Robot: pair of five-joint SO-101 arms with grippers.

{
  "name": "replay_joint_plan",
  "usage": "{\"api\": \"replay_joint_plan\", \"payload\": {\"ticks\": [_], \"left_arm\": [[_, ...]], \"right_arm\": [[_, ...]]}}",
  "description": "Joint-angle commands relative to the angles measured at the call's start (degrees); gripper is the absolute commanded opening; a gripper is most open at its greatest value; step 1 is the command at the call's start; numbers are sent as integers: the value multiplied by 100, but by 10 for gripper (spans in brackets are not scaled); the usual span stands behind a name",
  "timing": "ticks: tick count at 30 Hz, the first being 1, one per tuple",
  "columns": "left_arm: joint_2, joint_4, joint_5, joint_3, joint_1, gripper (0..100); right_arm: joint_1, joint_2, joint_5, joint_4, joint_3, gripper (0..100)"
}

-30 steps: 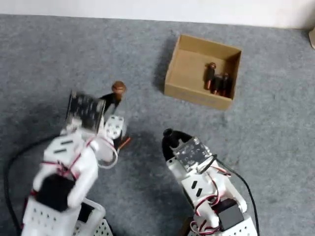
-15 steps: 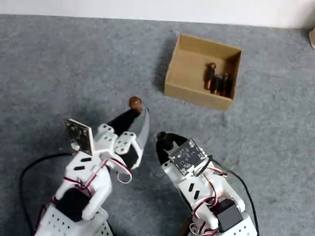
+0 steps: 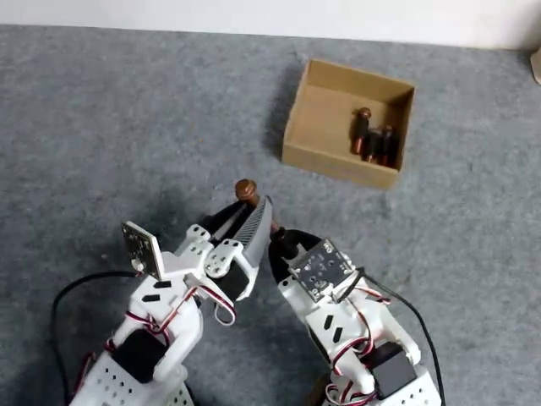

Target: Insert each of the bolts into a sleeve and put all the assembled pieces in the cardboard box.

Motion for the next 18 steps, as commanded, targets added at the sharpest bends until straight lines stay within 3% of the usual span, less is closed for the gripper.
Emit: {"api": "replay_joint_plan", "payload": {"ticks": [1,11,18], "left_arm": [[-75,-246,44,31,110,6],[-84,-211,132,22,119,6],[-92,501,448,-207,409,6]], "right_arm": [[-57,-48,-53,-171,-233,5],[-48,-48,-26,-189,-224,5],[-4,-48,-18,-189,-233,5]]}}
